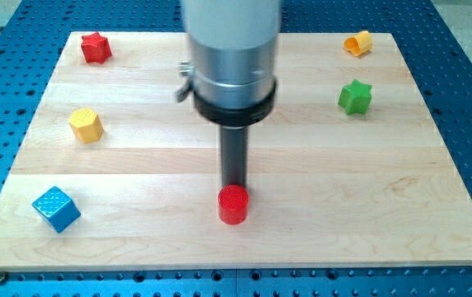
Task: Place the green circle at the bottom right of the board
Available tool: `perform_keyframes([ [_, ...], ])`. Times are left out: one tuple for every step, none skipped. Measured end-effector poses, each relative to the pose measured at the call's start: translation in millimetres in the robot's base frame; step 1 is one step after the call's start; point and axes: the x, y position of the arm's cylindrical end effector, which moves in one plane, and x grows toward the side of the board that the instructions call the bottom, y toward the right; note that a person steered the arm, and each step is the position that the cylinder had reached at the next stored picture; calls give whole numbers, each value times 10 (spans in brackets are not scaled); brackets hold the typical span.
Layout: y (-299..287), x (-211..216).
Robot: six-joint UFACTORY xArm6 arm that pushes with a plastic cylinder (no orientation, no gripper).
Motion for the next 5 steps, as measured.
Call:
perform_keyframes([
  [-489, -841],
  [-796, -1677],
  [-133, -2160],
  [309, -1446],
  [1057, -722],
])
